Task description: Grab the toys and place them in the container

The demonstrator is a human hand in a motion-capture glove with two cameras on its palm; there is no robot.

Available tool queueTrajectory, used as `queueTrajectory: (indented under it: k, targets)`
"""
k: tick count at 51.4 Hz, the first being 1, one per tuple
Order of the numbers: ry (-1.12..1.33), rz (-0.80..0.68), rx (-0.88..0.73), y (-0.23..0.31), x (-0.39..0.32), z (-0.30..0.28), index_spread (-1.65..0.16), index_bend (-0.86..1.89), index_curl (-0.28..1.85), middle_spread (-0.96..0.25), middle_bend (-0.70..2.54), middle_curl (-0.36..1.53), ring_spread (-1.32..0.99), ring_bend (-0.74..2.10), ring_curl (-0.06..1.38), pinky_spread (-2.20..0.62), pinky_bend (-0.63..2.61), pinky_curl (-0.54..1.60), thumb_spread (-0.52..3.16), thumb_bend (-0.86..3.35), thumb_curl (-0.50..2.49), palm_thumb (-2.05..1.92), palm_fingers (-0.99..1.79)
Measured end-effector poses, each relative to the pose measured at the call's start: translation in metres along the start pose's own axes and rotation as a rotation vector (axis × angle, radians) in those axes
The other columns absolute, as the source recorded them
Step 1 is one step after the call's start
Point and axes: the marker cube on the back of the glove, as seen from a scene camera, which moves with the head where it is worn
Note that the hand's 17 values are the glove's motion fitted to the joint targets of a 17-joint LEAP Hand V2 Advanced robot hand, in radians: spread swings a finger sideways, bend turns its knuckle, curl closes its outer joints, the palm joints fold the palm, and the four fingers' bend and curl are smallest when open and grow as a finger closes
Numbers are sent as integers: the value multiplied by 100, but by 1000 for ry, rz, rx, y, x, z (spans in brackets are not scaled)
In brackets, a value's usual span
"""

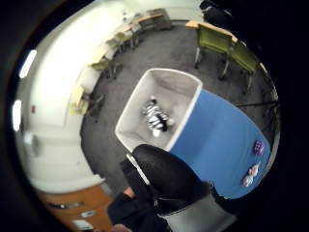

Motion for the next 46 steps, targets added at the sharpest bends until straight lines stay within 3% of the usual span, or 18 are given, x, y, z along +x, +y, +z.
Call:
queueTrajectory:
  k: [5,11,26,46]
  targets:
    - [110,137,19,12,64,2,-29,17,40,-9,41,49,-27,70,28,-14,86,34,99,-10,33,-13,-1]
    - [73,239,15,34,133,4,-31,20,41,-10,39,48,-29,69,27,-13,82,33,99,-9,29,-12,1]
    - [110,420,35,81,282,32,-34,22,44,-12,35,46,-32,63,25,-11,75,31,101,-9,23,-12,7]
    - [52,556,-105,117,404,186,-37,21,46,-16,30,44,-35,53,23,-8,70,32,101,-9,19,-12,8]
